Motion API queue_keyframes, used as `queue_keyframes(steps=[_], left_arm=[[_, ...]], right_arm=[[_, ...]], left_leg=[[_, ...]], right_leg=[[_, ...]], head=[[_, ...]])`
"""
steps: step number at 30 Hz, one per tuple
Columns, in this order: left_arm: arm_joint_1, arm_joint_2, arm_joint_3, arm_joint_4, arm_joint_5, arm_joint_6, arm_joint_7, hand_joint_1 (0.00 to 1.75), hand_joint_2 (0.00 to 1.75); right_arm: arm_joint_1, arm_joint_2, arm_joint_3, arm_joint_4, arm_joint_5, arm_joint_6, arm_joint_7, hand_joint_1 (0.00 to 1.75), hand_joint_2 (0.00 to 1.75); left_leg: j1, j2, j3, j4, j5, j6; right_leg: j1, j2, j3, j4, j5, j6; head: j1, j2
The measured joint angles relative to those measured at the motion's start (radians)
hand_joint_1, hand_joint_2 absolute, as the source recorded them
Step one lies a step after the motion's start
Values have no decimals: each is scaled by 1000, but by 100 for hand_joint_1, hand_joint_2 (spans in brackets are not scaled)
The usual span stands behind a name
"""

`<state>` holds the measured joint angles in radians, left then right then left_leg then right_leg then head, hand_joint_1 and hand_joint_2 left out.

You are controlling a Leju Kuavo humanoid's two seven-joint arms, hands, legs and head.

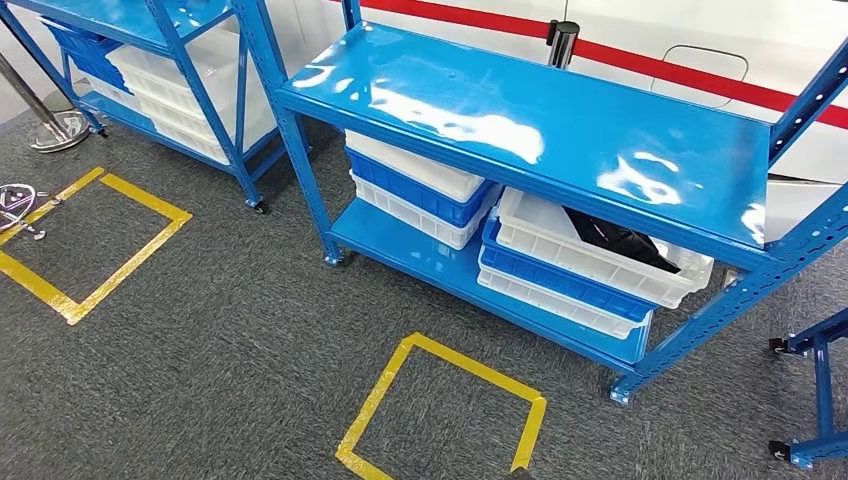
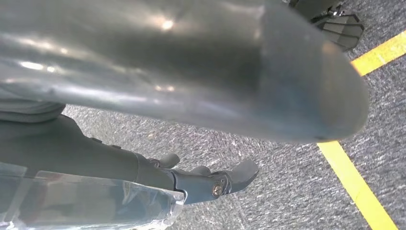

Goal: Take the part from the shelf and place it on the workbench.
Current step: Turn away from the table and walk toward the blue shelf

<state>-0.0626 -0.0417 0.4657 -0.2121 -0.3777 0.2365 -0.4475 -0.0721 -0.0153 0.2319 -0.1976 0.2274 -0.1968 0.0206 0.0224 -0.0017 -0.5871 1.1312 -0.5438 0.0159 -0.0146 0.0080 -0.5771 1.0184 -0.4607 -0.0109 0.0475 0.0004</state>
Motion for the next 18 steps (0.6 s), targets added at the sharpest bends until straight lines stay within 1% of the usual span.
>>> queue_keyframes(steps=[1,2,3,4,5,6,7,8,12,18], left_arm=[[-2,1,-1,0,0,0,0,0,0],[-3,2,-2,-1,0,0,0,0,0],[-5,2,-2,-1,0,0,-1,0,0],[-5,3,-3,-2,0,0,-1,0,0],[-5,3,-4,-2,0,0,-1,0,0],[-5,3,-4,-2,0,0,-1,0,0],[-5,3,-4,-2,0,1,-2,0,0],[-5,3,-4,-2,0,1,-2,0,0],[-5,3,-4,-2,2,2,-4,0,0],[-7,2,-4,-2,3,9,-5,0,0]], right_arm=[[0,1,0,0,1,0,0,0,0],[0,1,0,0,1,0,0,0,0],[-1,1,0,0,2,-1,0,0,0],[-1,1,0,0,2,-1,1,0,0],[-1,0,0,0,3,-2,1,0,0],[-1,-1,0,0,4,-2,2,0,0],[-1,-1,0,0,4,-2,2,0,0],[-1,0,0,0,4,-2,3,0,0],[-1,-1,0,0,6,-3,6,0,0],[-2,0,0,0,8,-3,16,0,0]], left_leg=[[-5,0,30,-61,25,9],[-11,0,49,-101,39,15],[-15,0,55,-119,44,15],[-18,2,55,-122,46,7],[-21,3,54,-125,50,2],[-24,2,53,-127,53,-2],[-27,2,52,-126,54,-2],[-31,2,51,-126,55,3],[-38,2,49,-126,56,11],[-40,2,48,-125,57,16]], right_leg=[[3,3,1,0,1,1],[3,4,1,0,2,4],[6,5,0,1,0,5],[9,5,-2,2,1,6],[8,5,-5,2,0,7],[10,4,-6,3,0,8],[8,4,-7,3,3,10],[7,4,-8,2,4,13],[4,4,-8,0,8,20],[1,4,-8,-5,11,24]], head=[[0,0],[0,0],[1,0],[1,0],[1,0],[1,0],[1,0],[1,0],[1,0],[1,0]])
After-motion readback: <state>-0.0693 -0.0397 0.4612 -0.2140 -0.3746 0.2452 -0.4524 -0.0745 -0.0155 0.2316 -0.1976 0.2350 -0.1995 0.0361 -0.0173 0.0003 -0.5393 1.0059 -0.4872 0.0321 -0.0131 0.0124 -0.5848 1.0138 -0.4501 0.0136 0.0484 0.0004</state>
